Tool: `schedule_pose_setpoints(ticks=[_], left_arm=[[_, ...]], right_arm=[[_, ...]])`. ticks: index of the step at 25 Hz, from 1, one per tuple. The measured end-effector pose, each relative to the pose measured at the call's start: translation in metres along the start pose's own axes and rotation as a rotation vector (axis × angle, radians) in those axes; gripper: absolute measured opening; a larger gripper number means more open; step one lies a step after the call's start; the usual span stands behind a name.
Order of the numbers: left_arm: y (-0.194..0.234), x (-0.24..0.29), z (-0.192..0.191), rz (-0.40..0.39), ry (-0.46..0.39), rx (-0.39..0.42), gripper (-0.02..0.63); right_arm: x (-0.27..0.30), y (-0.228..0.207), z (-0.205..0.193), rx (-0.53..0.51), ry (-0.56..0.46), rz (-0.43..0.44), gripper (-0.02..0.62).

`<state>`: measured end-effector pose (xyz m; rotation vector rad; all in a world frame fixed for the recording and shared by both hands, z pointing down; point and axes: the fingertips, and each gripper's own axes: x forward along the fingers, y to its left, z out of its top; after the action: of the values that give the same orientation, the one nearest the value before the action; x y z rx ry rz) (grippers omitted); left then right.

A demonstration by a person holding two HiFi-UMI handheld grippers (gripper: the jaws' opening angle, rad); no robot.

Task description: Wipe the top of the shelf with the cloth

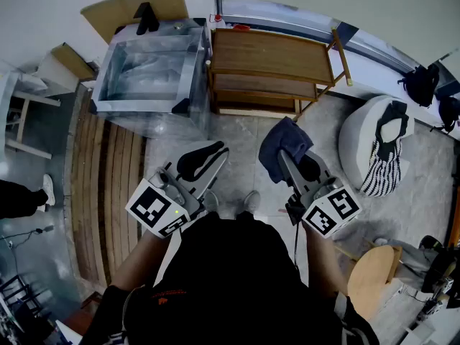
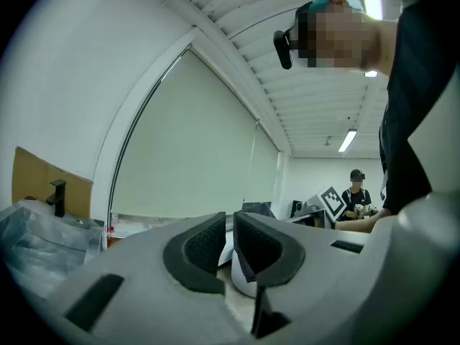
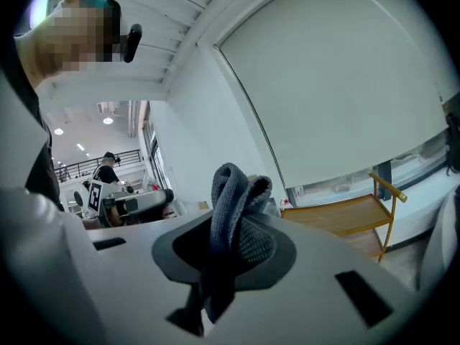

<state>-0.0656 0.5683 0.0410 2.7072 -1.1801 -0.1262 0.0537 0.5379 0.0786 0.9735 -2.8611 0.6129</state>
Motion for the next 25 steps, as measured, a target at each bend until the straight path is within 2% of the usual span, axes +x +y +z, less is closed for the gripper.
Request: schedule_pose_setpoints(ticks=[16,25], left_arm=[[-0.009,0.009,-0.010,0.003,0.024,-0.017,0.058],[-0.024,0.035,-0.016,0.047,0.034,-0.001,0.057]], right_arm=[[-0.012,-0.013,0.000,0.034,-0.027,-0.018,0.061],[-0.033,-0.037,0.003,0.042,-0.045,0.024,0.061]])
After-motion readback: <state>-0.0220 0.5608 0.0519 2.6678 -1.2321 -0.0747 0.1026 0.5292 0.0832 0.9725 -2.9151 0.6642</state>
